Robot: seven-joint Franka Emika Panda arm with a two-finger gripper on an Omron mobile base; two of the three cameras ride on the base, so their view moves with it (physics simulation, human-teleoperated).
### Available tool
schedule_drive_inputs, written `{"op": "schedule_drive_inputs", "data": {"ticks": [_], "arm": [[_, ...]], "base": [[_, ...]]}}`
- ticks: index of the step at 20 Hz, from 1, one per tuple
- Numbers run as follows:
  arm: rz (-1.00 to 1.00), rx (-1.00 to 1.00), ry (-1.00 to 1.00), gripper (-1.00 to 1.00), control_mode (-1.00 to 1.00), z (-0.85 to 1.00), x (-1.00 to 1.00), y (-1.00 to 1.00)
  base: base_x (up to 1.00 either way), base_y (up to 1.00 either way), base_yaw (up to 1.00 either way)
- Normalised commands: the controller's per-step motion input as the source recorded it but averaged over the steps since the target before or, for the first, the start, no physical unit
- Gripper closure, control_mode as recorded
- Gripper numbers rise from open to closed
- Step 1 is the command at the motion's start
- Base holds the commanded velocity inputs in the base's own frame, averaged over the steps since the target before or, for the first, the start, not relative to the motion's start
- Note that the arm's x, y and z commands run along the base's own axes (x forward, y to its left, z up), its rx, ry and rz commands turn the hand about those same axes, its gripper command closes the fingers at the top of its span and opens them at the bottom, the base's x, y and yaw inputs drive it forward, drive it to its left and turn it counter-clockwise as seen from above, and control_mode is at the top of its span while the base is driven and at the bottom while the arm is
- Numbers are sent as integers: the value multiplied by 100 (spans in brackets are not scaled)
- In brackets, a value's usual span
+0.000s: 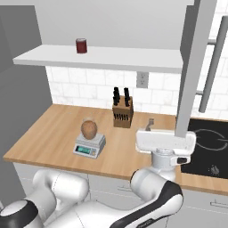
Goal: Pick the honey bottle and place it on the digital scale for weighing, and close the cabinet.
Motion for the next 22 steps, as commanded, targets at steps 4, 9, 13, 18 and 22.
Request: {"op": "schedule_drive_inputs", "data": {"ticks": [4,9,13,18,22], "arm": [[0,1,0,-100,-100,0,0,-38],[0,0,9,-100,-100,-5,7,-42],[0,0,10,-100,-100,-24,15,-28],[0,0,3,-100,-100,-2,33,-41],[0,7,0,-100,-100,5,20,-54]], "base": [[0,0,0],[0,0,0],[0,0,0],[0,0,0],[0,0,0]]}}
